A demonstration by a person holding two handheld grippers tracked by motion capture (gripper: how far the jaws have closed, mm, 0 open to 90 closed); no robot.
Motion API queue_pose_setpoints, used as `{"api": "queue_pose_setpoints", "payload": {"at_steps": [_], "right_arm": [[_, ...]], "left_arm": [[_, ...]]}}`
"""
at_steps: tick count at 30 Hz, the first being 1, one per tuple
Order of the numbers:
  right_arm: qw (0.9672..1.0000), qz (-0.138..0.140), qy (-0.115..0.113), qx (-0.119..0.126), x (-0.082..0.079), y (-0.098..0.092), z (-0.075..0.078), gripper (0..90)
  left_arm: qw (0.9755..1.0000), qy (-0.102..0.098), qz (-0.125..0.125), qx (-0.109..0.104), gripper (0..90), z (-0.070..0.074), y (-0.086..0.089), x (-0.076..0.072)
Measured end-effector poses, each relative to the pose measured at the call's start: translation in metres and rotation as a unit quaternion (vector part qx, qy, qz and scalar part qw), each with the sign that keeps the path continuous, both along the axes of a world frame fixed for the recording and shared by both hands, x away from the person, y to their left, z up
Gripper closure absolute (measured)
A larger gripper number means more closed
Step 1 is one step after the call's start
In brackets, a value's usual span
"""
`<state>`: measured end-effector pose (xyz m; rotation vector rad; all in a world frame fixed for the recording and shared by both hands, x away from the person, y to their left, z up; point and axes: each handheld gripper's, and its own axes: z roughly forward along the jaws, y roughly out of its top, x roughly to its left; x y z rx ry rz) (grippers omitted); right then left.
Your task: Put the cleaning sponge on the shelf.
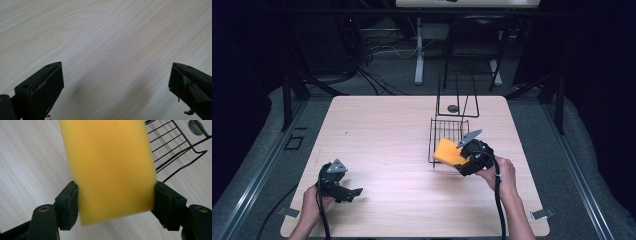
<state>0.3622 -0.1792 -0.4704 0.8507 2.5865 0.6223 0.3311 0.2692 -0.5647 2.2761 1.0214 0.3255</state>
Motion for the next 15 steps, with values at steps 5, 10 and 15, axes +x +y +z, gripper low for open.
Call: {"api": "queue_pose_setpoints", "payload": {"at_steps": [5,10,15], "right_arm": [[1.0000,-0.008,-0.001,0.005,0.0018,-0.0001,0.0003,29.4],[0.9998,-0.018,0.001,0.012,0.0050,0.0020,0.0004,29.3],[0.9994,-0.031,-0.001,0.013,0.0081,0.0040,-0.0001,29.3]], "left_arm": [[1.0000,0.000,0.000,0.000,0.0,0.0000,-0.0001,0.0000],[1.0000,0.000,0.000,0.001,0.0,0.0000,-0.0007,0.0000],[1.0000,0.000,-0.001,0.000,0.0,0.0001,-0.0005,0.0000]]}}
